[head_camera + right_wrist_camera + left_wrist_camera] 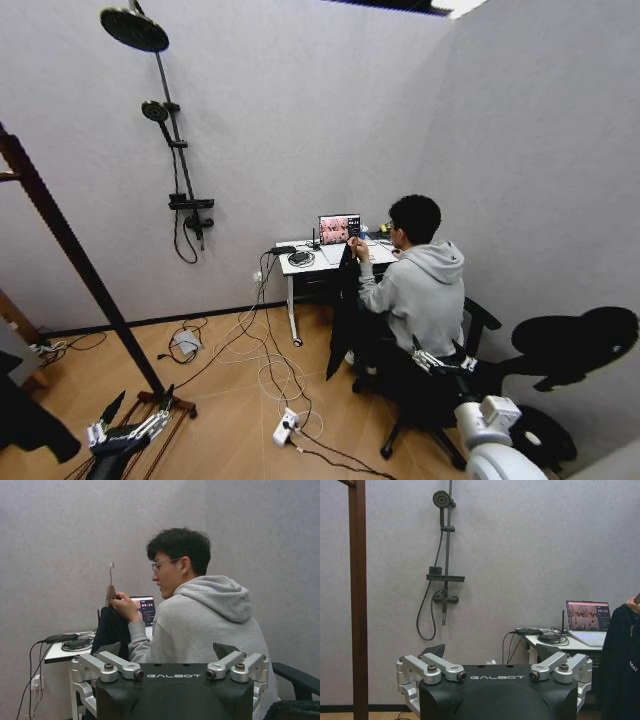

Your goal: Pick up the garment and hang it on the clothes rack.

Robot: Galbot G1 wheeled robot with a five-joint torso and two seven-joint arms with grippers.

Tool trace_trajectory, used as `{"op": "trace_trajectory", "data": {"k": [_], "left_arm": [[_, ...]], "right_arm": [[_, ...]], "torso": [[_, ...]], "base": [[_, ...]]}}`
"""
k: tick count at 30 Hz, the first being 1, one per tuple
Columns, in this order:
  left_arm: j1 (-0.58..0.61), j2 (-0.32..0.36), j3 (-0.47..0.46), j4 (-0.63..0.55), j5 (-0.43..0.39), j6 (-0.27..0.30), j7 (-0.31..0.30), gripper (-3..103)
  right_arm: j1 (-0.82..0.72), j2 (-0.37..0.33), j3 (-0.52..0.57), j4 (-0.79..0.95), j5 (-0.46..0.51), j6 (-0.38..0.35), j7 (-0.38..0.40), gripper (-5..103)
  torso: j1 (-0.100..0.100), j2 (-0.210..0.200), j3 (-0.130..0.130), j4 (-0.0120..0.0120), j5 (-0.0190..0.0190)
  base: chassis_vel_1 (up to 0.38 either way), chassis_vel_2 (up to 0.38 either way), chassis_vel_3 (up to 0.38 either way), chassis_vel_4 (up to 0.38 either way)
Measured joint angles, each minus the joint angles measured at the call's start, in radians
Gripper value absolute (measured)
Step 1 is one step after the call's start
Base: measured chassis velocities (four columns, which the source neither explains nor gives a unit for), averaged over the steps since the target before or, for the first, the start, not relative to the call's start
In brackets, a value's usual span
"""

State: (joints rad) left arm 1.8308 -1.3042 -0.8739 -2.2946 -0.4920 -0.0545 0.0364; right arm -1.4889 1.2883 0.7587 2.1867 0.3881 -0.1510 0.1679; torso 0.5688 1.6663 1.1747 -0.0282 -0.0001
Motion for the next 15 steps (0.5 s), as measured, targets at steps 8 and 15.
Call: {"op": "trace_trajectory", "data": {"k": [8,15], "left_arm": [[0.000,0.000,0.000,0.000,0.000,0.000,0.000,100],[0.000,0.000,0.000,0.000,0.000,0.000,0.000,100]], "right_arm": [[0.004,0.004,-0.010,-0.012,-0.010,0.001,-0.002,100],[0.028,0.003,-0.019,-0.045,-0.010,0.003,-0.008,100]], "torso": [[0.000,0.000,0.000,-0.0002,0.0001],[0.000,0.000,0.000,-0.0001,0.0001]], "base": [[0.079,-0.069,-0.070,0.081],[0.098,-0.050,-0.046,0.098]]}}
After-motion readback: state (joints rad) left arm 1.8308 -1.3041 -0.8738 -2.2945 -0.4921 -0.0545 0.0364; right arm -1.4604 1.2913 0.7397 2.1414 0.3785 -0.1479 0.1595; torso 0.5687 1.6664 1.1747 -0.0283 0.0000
